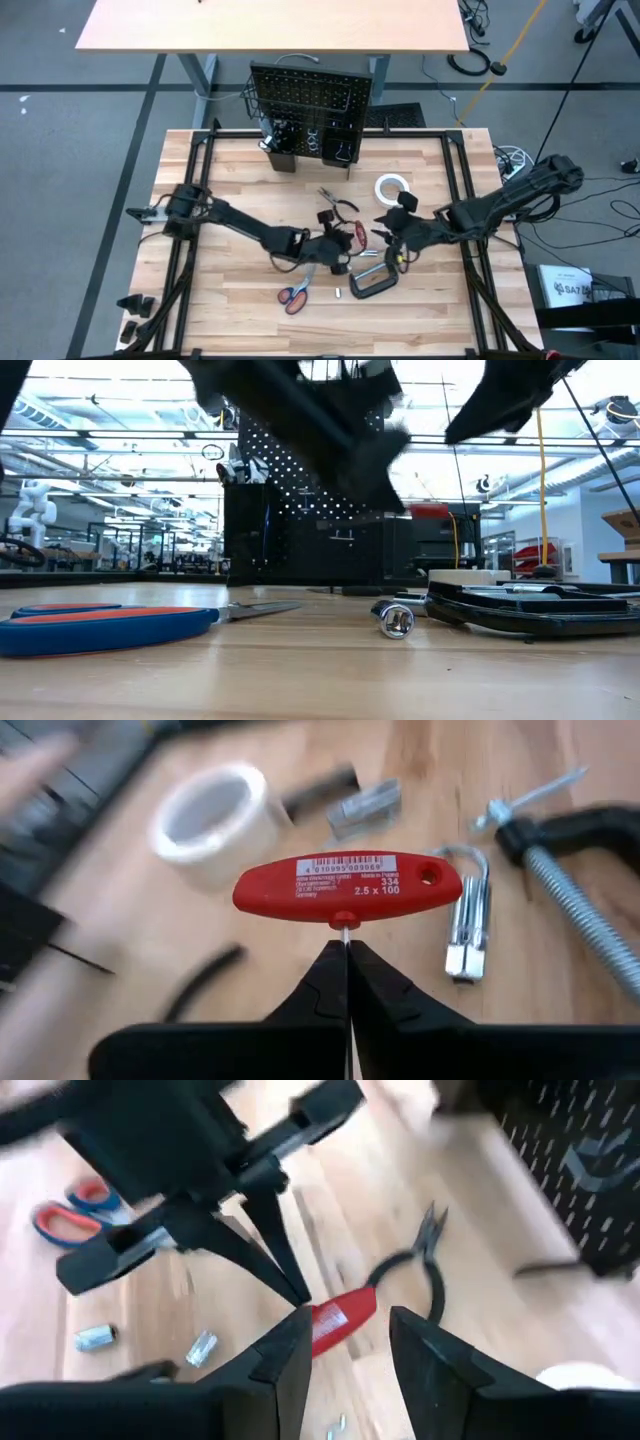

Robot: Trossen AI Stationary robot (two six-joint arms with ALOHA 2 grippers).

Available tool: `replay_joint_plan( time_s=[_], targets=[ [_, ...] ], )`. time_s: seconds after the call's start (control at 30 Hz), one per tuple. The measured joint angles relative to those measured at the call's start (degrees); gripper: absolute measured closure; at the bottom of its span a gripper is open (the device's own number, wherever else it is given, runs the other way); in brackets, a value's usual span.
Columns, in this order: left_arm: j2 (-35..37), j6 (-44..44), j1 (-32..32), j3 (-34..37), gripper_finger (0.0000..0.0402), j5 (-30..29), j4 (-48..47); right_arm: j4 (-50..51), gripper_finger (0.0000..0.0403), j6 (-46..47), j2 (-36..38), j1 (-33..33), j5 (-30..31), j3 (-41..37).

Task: Hang tools onto peg board
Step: Hang the red allen wrench on the peg board

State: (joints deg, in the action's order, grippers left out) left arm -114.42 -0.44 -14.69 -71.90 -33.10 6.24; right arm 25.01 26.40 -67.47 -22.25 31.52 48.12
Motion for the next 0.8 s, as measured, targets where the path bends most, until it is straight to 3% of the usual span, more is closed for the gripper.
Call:
replay_joint_plan(
  time_s=[0.17,0.3,0.47,0.57,0.7,0.8],
  targets=[
    [8.0,8.7,-4.7,5.0,0.0401,-13.6,6.0,-2.9,0.0273,-2.0,4.3,-6.3,10.2,0.0],
    [14.0,20.3,-7.7,15.0,0.0401,-22.5,27.5,-10.3,0.0273,-6.0,6.2,-11.7,18.0,0.0],
    [18.7,27.9,-7.0,28.1,0.0401,-22.6,62.2,-22.9,0.0273,-13.5,3.9,-15.1,25.1,0.0],
    [18.9,31.9,-5.9,31.5,0.0401,-21.4,76.0,-32.2,0.0273,-18.4,0.6,-14.7,25.6,0.0],
    [18.9,34.0,-4.8,30.3,0.0402,-16.9,75.9,-47.7,0.0273,-28.3,-5.8,-12.6,23.9,0.0],
    [18.3,34.1,-4.8,27.7,0.0401,-14.7,70.8,-57.2,0.0273,-34.5,-9.8,-11.0,17.7,0.0]
  ],
)
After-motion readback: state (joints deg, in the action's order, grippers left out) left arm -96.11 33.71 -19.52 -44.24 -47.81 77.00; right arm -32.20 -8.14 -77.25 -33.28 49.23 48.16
